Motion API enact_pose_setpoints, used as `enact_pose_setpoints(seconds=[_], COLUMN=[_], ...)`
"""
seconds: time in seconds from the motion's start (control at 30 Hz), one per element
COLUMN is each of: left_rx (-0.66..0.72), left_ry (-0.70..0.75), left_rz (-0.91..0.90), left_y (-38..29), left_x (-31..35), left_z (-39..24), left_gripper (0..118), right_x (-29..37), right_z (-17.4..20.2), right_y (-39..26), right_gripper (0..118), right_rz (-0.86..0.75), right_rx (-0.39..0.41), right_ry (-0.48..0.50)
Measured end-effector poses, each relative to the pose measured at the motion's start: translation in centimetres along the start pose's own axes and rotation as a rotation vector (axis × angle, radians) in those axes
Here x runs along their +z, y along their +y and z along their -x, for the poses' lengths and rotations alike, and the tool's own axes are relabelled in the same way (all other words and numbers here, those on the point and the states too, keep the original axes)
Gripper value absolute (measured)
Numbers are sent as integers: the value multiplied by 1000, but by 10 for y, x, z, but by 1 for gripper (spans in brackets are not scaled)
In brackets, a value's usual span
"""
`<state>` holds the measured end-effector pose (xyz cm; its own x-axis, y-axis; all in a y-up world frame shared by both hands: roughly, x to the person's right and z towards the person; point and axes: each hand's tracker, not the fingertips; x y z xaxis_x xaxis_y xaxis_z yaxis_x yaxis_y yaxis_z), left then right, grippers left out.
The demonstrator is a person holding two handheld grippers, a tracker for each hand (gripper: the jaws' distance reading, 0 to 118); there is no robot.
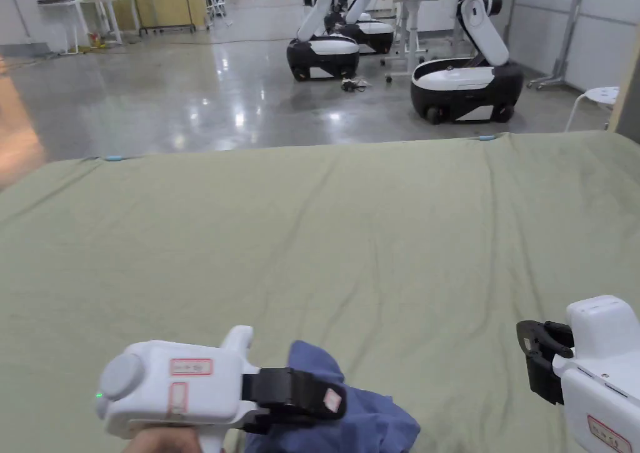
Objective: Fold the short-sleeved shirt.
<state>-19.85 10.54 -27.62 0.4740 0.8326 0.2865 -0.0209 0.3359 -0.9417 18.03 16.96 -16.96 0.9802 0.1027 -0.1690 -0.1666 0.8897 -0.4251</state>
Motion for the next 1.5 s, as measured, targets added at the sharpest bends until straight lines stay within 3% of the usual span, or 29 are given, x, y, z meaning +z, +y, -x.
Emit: enact_pose_setpoints(seconds=[0.03,0.07,0.17,0.33,0.4,0.47,0.5,0.53,0.57,0.6,0.7,0.87,1.07,1.2,1.27,1.3,1.33,1.37,1.4,1.5], left_rx=[2,10,-19,-51,-22,105,157,198,184,149,126,79,70,15,8,-3,-16,-33,-30,9], left_ry=[7,11,16,-191,-153,-73,-52,-13,9,98,8,47,29,-98,-135,-105,-85,-61,-39,-31], left_rz=[36,74,162,92,53,67,106,124,134,124,138,151,83,-41,-104,-141,-173,-184,-208,-202], left_y=[2,2,0,9,11,8,5,-1,-5,-9,-10,-13,-21,-33,-40,-43,-46,-48,-52,-59], left_x=[-19,-34,-59,-52,-49,-55,-61,-64,-66,-68,-70,-86,-57,8,40,58,74,87,99,124], left_z=[-1,-3,-18,-37,-29,-3,8,20,26,33,45,51,30,11,5,3,2,2,3,12], left_gripper=[78,90,90,90,90,88,78,58,16,1,0,0,1,8,21,36,61,100,100,118], right_x=[2,4,8,14,15,14,13,12,11,11,10,6,9,-13,-35,-52,-73,-91,-107,-139], right_z=[-3,-5,-14,-26,-25,-24,-23,-22,-21,-20,-17,-11,13,52,70,76,80,84,86,83], right_y=[-2,-4,-9,-12,-12,-11,-10,-10,-10,-10,-9,-3,3,-1,-9,-16,-26,-37,-48,-76], right_gripper=[3,3,3,3,3,3,3,3,3,3,3,3,3,3,3,3,3,3,3,3], right_rz=[3,3,15,3,-1,-3,-2,-5,-4,-5,-3,-3,-18,6,96,164,252,331,394,569], right_rx=[-3,7,17,-29,-31,-29,-34,-41,-47,-54,-60,-95,-89,-118,-182,-263,-364,-438,-484,-530], right_ry=[-15,-34,-53,-62,-59,-52,-41,-32,-24,-16,1,25,153,342,554,678,772,808,788,760])
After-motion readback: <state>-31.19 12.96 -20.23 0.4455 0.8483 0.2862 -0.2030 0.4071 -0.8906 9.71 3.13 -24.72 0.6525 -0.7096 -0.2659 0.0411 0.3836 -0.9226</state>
